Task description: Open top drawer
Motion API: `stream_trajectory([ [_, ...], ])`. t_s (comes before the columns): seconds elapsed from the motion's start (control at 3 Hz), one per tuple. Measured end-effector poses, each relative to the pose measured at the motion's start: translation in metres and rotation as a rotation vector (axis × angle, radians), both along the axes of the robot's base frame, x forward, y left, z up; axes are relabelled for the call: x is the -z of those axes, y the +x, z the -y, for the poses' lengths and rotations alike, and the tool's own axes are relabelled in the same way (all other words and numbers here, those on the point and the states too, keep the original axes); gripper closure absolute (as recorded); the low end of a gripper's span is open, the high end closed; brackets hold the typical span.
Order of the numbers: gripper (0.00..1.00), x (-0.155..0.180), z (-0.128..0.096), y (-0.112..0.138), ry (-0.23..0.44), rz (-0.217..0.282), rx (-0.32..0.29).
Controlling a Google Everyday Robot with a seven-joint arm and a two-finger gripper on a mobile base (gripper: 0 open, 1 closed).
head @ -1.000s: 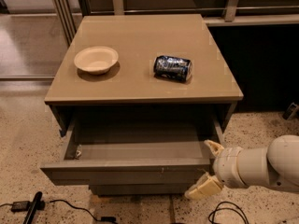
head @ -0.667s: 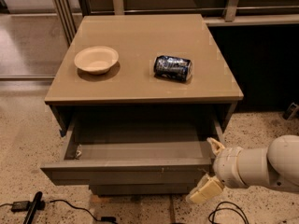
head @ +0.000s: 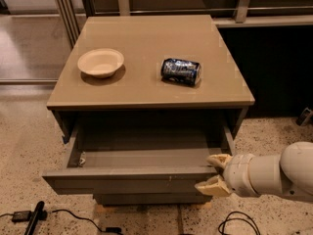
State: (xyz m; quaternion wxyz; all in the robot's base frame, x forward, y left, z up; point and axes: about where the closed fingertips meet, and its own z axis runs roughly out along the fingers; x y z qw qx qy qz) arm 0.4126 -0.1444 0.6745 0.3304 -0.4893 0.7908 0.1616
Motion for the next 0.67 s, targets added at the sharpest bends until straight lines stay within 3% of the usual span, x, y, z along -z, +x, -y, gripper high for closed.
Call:
stream_trajectory([
  [0.67, 0.92, -0.0002, -0.0001, -0.0004, -0.001, 0.0, -0.001],
])
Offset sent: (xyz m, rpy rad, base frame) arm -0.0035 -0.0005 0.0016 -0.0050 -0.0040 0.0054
